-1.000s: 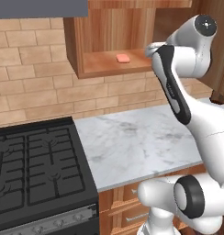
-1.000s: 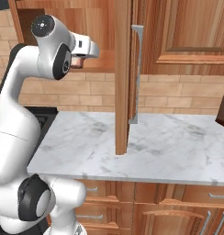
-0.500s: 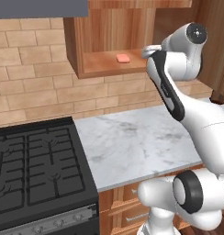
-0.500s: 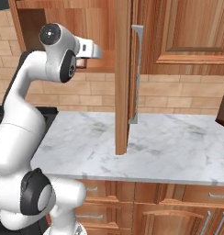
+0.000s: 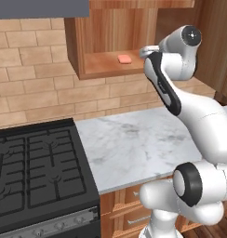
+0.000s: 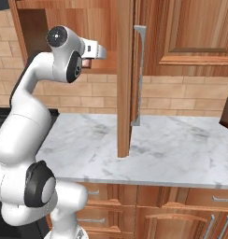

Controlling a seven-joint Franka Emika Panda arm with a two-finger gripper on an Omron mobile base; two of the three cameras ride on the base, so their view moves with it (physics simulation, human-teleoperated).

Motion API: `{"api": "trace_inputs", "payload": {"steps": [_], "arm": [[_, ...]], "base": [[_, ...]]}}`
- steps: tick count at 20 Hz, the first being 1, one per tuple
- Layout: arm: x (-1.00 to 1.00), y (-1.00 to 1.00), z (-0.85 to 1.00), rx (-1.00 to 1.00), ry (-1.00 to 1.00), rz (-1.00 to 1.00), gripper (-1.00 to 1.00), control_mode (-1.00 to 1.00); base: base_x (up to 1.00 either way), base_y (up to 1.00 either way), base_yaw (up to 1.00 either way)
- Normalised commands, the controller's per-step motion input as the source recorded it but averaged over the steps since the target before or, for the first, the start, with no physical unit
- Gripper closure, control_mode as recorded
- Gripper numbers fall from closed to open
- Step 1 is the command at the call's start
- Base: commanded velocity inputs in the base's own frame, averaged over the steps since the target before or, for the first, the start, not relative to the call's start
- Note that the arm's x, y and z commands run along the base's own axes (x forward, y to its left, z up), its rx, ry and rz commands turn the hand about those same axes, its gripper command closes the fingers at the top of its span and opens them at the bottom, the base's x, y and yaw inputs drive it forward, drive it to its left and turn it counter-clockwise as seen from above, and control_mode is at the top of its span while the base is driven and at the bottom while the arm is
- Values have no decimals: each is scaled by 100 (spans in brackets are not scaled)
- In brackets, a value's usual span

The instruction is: Pick up the bar soap and bar soap from the sink, and place them back in the cabinet, and close the cabinet door.

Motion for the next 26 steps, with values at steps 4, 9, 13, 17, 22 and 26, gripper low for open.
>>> {"api": "trace_inputs", "payload": {"steps": [4,9,13,17,22,26], "arm": [[26,0,-1,0,0,0,100,-100],[29,0,-6,0,0,0,100,-100],[21,0,-14,0,0,0,100,-100],[21,0,-12,0,0,0,100,-100],[20,0,-6,0,0,0,100,-100],[23,0,-3,0,0,0,100,-100]], "base": [[0,0,0],[0,0,0],[0,0,0],[0,0,0],[0,0,0],[0,0,0]]}}
